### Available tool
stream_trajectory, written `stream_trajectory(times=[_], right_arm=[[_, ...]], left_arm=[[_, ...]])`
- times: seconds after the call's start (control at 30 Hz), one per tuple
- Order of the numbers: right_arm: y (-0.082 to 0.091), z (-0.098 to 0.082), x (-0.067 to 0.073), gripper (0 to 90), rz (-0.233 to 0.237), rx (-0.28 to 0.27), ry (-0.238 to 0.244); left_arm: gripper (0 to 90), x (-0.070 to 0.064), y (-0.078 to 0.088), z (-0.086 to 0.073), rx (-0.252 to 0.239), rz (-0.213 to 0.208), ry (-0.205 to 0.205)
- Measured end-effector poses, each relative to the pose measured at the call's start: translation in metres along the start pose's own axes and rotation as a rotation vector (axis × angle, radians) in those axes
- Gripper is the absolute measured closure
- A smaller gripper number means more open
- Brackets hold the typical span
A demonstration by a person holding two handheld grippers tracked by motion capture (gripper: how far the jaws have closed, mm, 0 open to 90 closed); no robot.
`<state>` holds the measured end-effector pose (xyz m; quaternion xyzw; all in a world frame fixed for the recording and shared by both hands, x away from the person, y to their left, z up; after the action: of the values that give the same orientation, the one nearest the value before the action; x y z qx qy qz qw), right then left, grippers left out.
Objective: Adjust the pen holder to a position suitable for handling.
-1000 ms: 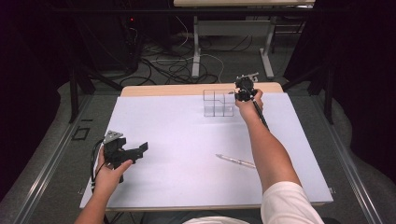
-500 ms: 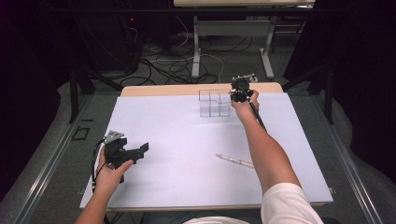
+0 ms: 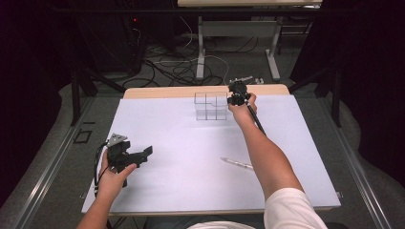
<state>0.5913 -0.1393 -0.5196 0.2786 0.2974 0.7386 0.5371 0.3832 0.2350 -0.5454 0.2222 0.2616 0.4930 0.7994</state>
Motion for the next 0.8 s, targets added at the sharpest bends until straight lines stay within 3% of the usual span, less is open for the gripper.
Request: stream_trajectory(times=[0.17, 0.5, 0.8], right_arm=[[-0.002, 0.001, 0.009, 90.0, 0.007, -0.004, 0.016], [-0.004, 0.002, 0.013, 89.6, 0.016, -0.006, 0.026], [0.007, -0.002, 0.010, 80.1, 0.040, -0.024, 0.023]], left_arm=[[1.1, 0.000, 0.000, 0.000, 0.003, -0.002, 0.001], [1.1, 0.001, 0.000, 0.000, 0.007, -0.003, 0.000], [1.1, 0.000, -0.003, 0.000, -0.006, 0.000, 0.002]])
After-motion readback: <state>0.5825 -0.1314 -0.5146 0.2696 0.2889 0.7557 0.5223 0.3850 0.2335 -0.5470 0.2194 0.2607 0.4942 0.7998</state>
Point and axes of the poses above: each handheld gripper's, and its own axes: y roughly backward along the jaws, z roughly out of its top, x roughly to its left, the point moved 4 cm from there along -y, roughly forward along the jaws, and after that the axes turned 4 degrees about x, right-handed, at the moved point
